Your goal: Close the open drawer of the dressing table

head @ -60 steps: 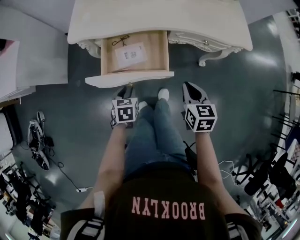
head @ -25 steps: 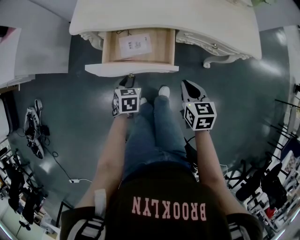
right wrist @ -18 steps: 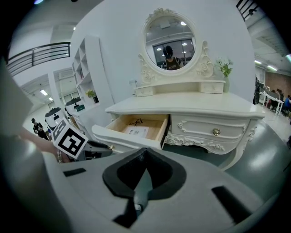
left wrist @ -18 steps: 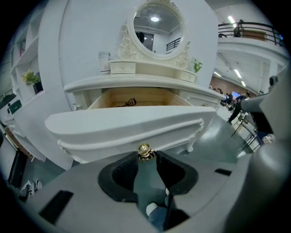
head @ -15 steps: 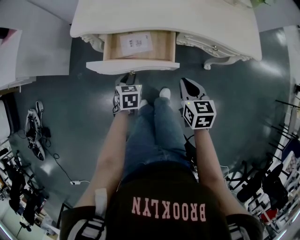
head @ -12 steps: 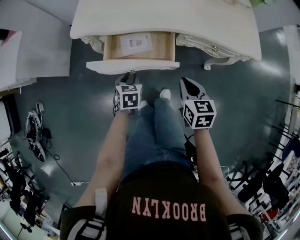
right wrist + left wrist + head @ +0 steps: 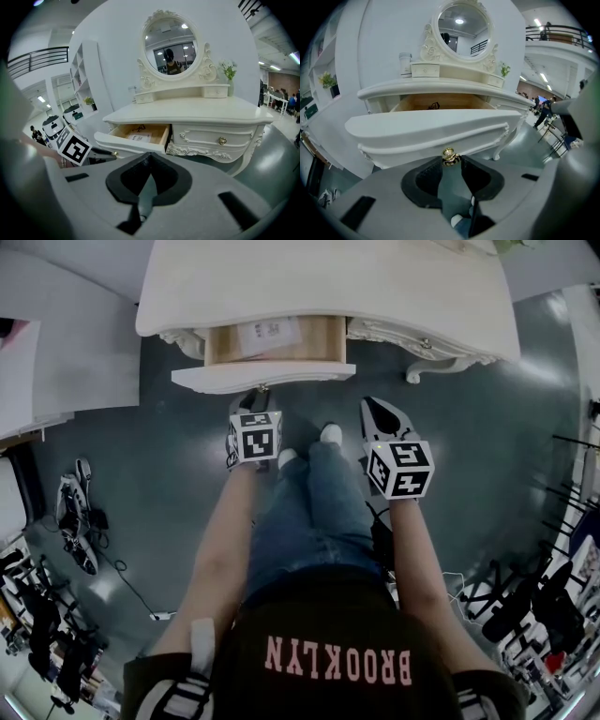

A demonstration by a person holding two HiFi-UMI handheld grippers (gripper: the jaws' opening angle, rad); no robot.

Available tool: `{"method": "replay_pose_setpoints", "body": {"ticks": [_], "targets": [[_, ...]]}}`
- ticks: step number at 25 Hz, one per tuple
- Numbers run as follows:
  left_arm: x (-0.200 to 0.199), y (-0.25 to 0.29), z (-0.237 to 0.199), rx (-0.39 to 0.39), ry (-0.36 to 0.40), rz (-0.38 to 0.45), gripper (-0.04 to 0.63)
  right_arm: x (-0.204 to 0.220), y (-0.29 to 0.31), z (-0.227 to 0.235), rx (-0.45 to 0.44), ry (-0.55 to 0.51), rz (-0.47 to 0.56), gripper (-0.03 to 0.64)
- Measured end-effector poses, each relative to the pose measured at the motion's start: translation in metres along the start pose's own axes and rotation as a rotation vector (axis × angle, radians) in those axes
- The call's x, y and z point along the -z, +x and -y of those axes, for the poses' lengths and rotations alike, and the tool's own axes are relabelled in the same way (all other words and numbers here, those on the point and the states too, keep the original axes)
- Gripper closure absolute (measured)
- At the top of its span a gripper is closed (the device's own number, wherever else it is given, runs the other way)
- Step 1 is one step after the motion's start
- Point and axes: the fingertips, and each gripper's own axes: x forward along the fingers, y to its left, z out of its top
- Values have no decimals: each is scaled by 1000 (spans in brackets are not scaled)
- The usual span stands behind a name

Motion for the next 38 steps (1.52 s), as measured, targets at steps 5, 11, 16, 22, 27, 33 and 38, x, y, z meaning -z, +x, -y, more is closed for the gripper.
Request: {"method": "replay_pose_setpoints", "body": {"ticks": [5, 11, 16, 22, 27, 33, 38], "targets": [[-12, 10, -3, -3, 3, 12, 476, -12, 3, 4, -2, 18, 24, 621], [-27, 20, -6, 3, 3, 15, 476, -24, 5, 2, -9, -8, 41, 620], [-40, 32, -12, 1, 4, 29, 477, -27, 12, 0, -36, -15, 54, 620], [-51, 37, -14, 0, -8, 33, 476, -27, 16, 3, -27, -25, 42, 620], [-62, 44, -14, 2, -10, 35, 476, -26, 21, 6, -41, -26, 28, 620], [-69, 50, -16, -12, -26, 23, 476, -24, 24, 10, -54, -29, 13, 620], [-76, 56, -15, -17, -38, 21, 477, -22, 25, 16, -60, -31, 2, 621]]}}
